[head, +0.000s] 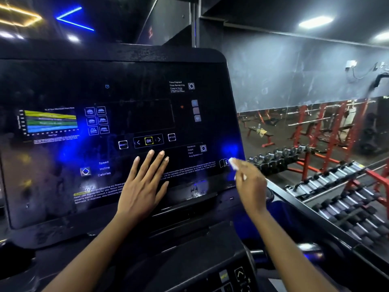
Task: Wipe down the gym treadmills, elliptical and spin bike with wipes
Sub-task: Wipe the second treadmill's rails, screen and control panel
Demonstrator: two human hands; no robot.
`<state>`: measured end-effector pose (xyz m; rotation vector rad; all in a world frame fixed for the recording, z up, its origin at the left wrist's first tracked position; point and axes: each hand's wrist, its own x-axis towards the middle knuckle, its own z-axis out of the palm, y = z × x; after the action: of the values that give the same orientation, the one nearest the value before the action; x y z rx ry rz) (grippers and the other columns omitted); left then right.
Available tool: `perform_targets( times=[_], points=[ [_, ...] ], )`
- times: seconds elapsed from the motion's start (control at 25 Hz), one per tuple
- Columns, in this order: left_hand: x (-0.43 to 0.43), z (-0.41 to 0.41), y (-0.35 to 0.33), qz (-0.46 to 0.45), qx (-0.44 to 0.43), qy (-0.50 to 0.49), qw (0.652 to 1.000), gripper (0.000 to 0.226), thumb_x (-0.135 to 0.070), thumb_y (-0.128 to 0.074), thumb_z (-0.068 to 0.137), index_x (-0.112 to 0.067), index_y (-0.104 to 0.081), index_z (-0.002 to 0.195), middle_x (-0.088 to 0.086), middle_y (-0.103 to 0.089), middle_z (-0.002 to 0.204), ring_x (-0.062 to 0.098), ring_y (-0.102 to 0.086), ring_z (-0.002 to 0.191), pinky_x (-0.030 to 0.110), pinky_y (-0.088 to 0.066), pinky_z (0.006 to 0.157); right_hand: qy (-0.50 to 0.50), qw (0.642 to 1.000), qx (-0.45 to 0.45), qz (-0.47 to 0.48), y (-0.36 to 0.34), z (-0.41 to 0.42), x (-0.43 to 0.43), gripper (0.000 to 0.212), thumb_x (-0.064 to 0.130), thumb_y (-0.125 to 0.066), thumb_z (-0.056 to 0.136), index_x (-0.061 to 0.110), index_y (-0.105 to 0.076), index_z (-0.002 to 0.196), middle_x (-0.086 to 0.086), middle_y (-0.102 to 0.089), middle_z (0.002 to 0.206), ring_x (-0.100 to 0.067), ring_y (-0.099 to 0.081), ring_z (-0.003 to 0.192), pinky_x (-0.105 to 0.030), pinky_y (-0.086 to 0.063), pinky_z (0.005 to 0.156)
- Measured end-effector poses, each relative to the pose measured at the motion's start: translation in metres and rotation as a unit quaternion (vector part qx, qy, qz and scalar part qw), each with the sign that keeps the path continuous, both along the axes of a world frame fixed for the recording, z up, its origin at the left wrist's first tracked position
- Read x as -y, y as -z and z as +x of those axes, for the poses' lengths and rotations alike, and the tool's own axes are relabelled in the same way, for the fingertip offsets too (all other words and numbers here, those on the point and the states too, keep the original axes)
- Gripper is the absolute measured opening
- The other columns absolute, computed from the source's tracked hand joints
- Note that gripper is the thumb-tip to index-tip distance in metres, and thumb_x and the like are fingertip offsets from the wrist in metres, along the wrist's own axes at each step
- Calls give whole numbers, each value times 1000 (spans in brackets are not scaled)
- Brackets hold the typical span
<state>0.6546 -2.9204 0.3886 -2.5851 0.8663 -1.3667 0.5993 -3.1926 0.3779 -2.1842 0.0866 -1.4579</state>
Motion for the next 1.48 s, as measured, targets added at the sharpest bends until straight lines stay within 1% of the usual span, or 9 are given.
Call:
perform_targets(
  times=[0.16, 0.28, 0.48, 0.64, 0.76, 0.92, 1.12, 1.32, 1.48],
  points=[
    [0, 1, 1, 3, -4, -3, 1000, 60, -42, -30, 96, -10, -33, 147, 6, -26, 156, 25, -17, 146, 47, -14, 118, 29, 999, 2, -41, -21, 33, 17, 33, -10, -54, 78, 2, -70, 105, -13, -70, 101, -27, -67, 91, -19, -37, 91],
    [0, 1, 0, 3, -7, -3, 1000, 60, -42, -29, 96, -10, -33, 147, 6, -26, 156, 25, -16, 146, 47, -13, 118, 35, 998, -6, -58, 10, 19, 2, 32, 2, -50, 82, 8, -70, 107, -9, -71, 100, -23, -67, 88, -21, -41, 89],
    [0, 1, 1, 2, -10, -2, 1000, 60, -42, -29, 97, -10, -33, 147, 7, -25, 156, 26, -16, 146, 47, -11, 119, -103, 989, -81, -72, 39, -19, -33, 37, -11, -57, 74, 10, -73, 100, -2, -72, 99, -10, -66, 91, -5, -38, 92],
    [-1, 0, 1, -5, -6, 11, 1000, 60, -41, -30, 96, -9, -32, 147, 7, -24, 157, 26, -15, 146, 47, -9, 119, 4, 996, -85, 36, 9, -7, 1, 36, -13, -58, 75, 8, -72, 102, -6, -72, 100, -19, -68, 91, -19, -44, 88],
    [1, -2, 1, -11, -8, 13, 1000, 60, -40, -31, 96, -9, -33, 147, 7, -25, 156, 25, -15, 146, 46, -9, 119, 44, 989, -134, 44, 6, -6, -7, 26, -4, -59, 83, 7, -71, 103, -13, -71, 86, -31, -67, 76, -34, -52, 71],
    [0, 0, 1, -4, -4, 13, 1000, 60, -40, -30, 96, -8, -32, 147, 9, -26, 156, 26, -15, 146, 47, -9, 119, 53, 990, -109, -66, 16, -16, -72, 15, -1, -71, 74, 9, -74, 85, -2, -65, 59, -17, -61, 47, -17, -39, 44],
    [-12, -3, -2, 8, -17, 48, 999, 60, -40, -31, 95, -7, -38, 145, 9, -30, 154, 26, -18, 145, 46, -11, 119, -93, 985, -123, -81, 21, -28, -114, 34, 16, -44, 83, 13, -73, 102, -2, -73, 95, -16, -70, 83, -26, -56, 72],
    [-68, -10, 2, -7, -24, 33, 999, 60, -42, -26, 98, -7, -36, 145, 8, -30, 154, 26, -19, 145, 48, -14, 118, 31, 979, -195, 42, 1, -28, -72, 21, 3, -58, 86, 7, -72, 101, -11, -71, 95, -30, -66, 87, -34, -50, 75],
    [-88, -13, 3, -29, -27, 31, 999, 59, -42, -26, 98, -7, -37, 145, 8, -33, 153, 25, -22, 144, 49, -16, 117, 7, 970, -244, -14, 7, -32, -104, 26, 0, -55, 86, 11, -72, 102, -9, -70, 98, -31, -65, 92, -35, -49, 78]
  ],
)
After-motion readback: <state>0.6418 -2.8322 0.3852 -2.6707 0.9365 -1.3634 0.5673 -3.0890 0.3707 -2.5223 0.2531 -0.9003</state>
